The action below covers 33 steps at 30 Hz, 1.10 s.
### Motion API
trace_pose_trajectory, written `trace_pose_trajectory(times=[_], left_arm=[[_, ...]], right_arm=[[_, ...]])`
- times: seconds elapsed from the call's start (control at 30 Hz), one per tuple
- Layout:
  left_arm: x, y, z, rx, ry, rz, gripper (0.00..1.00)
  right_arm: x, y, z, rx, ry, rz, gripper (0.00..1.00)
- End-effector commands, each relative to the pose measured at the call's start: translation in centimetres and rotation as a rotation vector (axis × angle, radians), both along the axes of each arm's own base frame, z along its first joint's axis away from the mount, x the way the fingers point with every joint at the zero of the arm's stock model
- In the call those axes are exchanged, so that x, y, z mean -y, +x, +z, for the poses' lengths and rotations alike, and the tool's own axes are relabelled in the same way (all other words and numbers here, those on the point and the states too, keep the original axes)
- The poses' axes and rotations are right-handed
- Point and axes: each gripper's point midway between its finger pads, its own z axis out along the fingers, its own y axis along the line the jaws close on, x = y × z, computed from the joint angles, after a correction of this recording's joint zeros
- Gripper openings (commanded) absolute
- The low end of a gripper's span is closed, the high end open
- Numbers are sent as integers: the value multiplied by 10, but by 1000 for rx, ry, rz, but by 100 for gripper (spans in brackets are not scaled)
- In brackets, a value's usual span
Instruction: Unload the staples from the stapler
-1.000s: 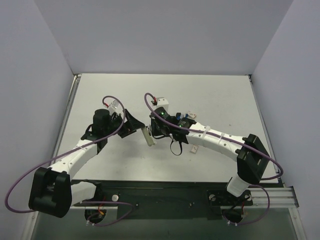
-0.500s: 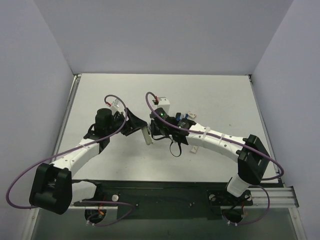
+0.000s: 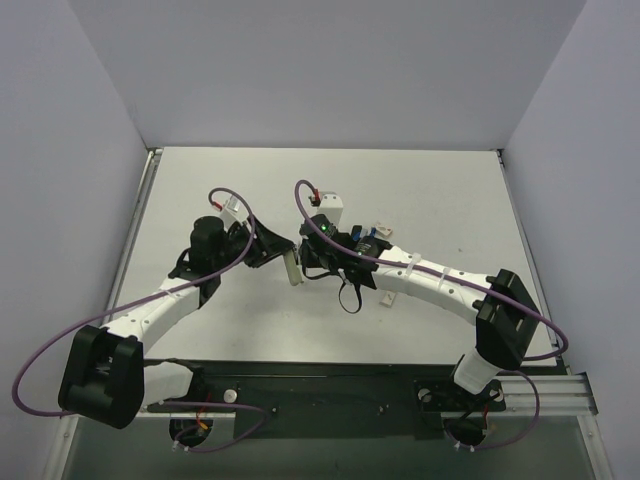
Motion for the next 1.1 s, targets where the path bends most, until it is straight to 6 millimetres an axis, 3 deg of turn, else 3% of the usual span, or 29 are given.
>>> trace_pose_trajectory(times=[0.0,0.5,0.53,0.6,0.63,0.67,0.87,1.07], left_arm=[[5,-1,11,54,-32,-22,54],[6,-2,15,97,-25,-43,38],[7,-3,16,105,-25,-50,37],[8,-4,17,114,-23,-62,26],[7,-4,19,113,-21,-57,0],[6,-4,17,112,-14,-55,0],[8,-10,25,148,2,-101,0],[15,-19,27,167,17,-198,0]], right_arm=[[-7,10,31,57,72,-45,0],[-10,6,34,53,60,-1,0],[-9,4,33,50,46,5,3],[-4,5,32,47,36,7,19],[-2,3,31,45,30,15,22],[1,2,33,46,31,18,29],[31,-5,31,31,7,35,44],[67,-14,32,20,-29,110,47]])
